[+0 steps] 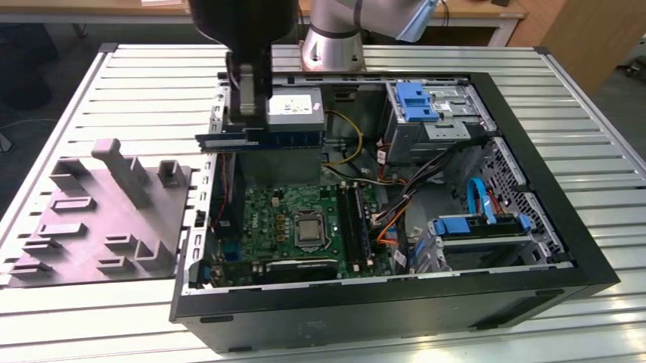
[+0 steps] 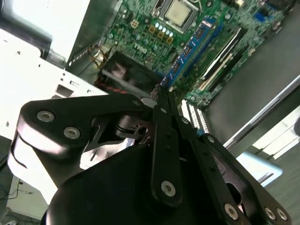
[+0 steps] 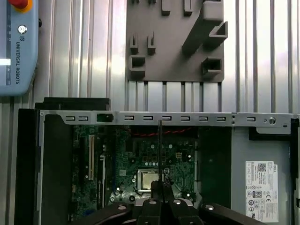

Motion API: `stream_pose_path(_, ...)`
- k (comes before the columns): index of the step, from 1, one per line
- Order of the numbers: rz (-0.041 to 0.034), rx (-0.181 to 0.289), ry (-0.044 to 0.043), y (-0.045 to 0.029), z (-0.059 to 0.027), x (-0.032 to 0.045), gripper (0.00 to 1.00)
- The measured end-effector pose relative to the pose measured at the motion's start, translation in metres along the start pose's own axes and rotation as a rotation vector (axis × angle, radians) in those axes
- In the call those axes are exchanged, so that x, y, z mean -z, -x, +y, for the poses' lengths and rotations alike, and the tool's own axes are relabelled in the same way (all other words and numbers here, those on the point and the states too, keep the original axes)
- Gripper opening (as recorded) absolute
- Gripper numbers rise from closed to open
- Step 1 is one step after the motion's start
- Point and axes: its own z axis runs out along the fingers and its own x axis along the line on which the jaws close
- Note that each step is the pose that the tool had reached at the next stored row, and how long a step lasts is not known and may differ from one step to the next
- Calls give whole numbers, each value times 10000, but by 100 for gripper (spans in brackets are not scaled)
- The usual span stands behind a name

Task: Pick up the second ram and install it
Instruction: 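Pick up the second ram and move it above second insertion slot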

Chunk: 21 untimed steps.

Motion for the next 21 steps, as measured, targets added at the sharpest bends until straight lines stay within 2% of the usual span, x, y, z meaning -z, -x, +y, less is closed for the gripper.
stream_pose_path(21,1,0,2,1,-705,28,11)
